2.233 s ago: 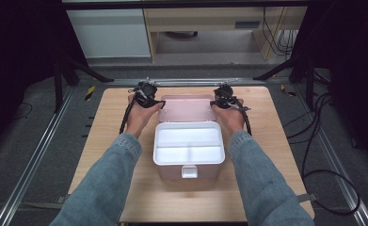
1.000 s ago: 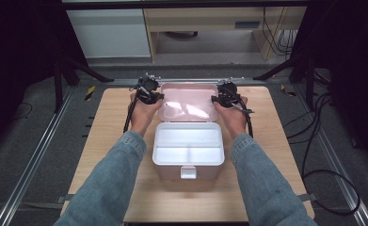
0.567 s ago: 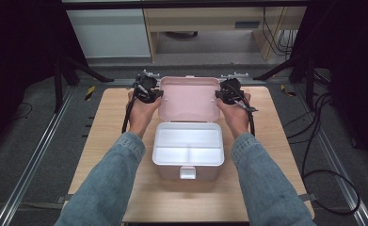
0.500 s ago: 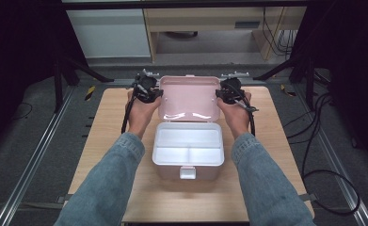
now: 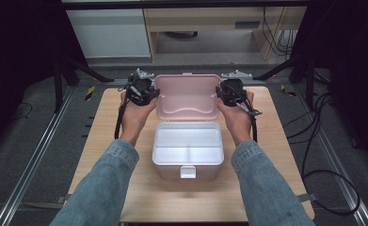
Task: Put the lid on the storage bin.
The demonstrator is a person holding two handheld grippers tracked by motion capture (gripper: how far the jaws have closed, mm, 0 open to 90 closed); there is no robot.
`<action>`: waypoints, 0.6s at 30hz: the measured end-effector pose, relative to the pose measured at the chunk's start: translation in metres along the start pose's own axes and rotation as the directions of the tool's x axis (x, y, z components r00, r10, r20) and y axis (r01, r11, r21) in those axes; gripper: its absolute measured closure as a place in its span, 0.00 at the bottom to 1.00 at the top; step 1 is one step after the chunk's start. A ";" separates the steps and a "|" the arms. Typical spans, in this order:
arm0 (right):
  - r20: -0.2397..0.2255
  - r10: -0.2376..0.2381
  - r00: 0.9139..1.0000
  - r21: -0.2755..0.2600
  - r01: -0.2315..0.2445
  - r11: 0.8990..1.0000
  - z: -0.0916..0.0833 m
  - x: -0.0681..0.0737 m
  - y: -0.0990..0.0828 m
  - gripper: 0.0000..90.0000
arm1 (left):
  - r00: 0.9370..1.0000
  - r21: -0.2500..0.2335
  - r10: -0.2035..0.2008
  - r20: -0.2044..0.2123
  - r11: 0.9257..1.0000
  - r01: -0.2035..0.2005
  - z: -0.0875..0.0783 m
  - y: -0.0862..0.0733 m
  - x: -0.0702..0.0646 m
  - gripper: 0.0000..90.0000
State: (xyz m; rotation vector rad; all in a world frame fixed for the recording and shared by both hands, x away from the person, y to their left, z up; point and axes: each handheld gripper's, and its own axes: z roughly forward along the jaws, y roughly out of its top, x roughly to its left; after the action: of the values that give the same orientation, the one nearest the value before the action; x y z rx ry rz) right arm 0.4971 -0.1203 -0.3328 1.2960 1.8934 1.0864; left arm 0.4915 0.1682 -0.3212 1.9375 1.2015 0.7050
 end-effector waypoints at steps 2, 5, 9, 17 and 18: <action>-0.002 -0.003 1.000 -0.009 0.003 1.000 -0.004 0.001 -0.001 0.95 | 1.000 -0.004 0.000 0.011 1.000 0.000 -0.005 -0.001 -0.001 0.89; -0.001 -0.010 1.000 -0.022 0.010 1.000 -0.010 0.003 -0.002 0.95 | 1.000 -0.006 0.002 0.011 1.000 -0.001 -0.011 -0.003 0.000 0.84; -0.007 -0.021 1.000 -0.041 0.021 0.999 -0.018 0.004 -0.004 0.95 | 1.000 -0.025 -0.010 0.029 1.000 0.011 -0.021 -0.013 0.003 0.76; -0.017 -0.031 0.999 -0.074 0.029 0.997 -0.031 0.005 -0.010 0.95 | 0.998 -0.066 0.009 0.060 0.998 -0.005 -0.048 -0.035 0.002 0.64; -0.018 -0.032 0.999 -0.078 0.030 0.996 -0.033 0.006 -0.011 0.95 | 0.998 -0.065 0.014 0.060 0.998 -0.010 -0.050 -0.038 0.002 0.64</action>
State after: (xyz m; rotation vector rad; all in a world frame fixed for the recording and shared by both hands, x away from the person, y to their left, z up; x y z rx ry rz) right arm 0.4631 -0.1264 -0.3264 1.2131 1.8602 1.1491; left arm 0.4345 0.1960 -0.3230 1.9008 1.1174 0.6787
